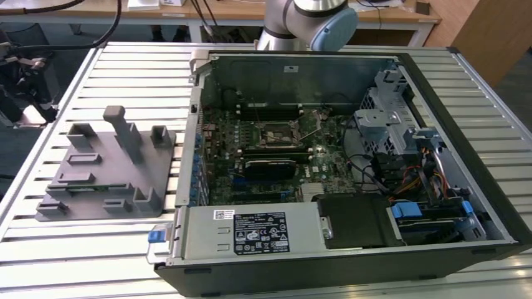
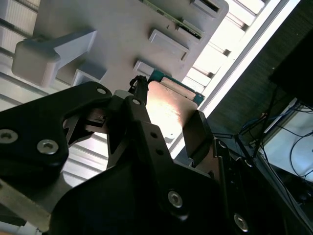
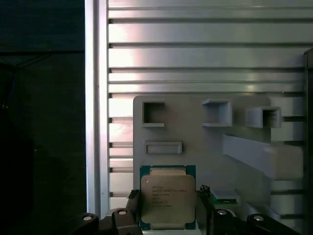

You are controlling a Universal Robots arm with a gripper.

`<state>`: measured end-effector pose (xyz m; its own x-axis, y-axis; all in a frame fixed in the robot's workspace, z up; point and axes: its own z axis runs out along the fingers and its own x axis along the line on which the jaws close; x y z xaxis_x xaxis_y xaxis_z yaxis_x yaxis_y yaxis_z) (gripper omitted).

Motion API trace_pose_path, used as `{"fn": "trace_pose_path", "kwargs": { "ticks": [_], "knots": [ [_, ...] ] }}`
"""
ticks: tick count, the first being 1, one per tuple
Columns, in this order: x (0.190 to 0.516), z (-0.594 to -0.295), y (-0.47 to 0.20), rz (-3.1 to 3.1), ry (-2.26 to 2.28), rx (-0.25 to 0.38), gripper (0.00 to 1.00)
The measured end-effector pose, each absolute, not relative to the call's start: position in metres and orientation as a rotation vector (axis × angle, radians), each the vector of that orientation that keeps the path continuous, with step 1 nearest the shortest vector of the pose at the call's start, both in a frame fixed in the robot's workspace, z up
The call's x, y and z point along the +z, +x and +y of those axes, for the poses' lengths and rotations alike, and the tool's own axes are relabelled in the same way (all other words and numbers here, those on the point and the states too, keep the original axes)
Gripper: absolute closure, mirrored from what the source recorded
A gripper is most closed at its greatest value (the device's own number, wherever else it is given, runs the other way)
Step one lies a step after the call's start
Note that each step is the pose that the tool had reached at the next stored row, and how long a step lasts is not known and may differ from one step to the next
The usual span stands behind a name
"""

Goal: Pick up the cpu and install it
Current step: 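Pick up the cpu and move it towards the insertion slot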

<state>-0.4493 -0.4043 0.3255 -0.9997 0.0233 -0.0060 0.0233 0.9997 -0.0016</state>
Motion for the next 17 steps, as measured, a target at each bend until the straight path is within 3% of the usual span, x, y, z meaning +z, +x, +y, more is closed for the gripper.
{"fn": "trace_pose_path", "kwargs": {
  "ticks": [17],
  "knots": [
    [0.365, -0.402, -0.449, 3.133, 0.037, -0.002, 0.47]
  ]
}}
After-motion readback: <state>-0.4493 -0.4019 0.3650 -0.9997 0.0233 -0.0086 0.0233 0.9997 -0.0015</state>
